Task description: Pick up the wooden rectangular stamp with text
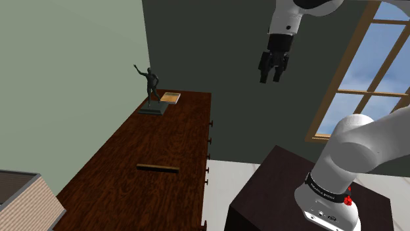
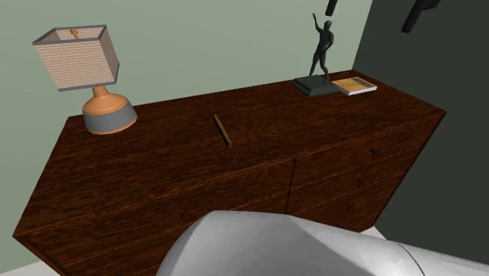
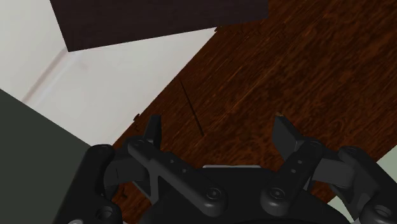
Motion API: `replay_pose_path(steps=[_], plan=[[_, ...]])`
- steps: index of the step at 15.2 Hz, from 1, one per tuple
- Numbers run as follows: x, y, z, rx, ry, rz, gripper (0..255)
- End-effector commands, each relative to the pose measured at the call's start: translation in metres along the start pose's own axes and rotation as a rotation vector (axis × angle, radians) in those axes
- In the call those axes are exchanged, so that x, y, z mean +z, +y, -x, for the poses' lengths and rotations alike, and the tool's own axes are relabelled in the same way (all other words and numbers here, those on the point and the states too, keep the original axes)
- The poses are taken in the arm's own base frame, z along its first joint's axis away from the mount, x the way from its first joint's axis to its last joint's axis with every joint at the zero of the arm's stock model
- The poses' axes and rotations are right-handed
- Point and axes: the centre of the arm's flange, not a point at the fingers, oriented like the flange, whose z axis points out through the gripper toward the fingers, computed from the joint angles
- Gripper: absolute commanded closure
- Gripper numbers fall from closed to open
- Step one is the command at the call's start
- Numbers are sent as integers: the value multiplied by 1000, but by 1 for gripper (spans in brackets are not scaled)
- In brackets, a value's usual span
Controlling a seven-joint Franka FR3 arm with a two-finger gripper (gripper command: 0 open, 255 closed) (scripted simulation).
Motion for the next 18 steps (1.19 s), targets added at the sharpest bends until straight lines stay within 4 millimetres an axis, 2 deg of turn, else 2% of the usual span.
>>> replay_pose_path(steps=[1,18], plan=[[0,0,0,0,0,0,0],[155,-106,-124,-298,17,46,0]])
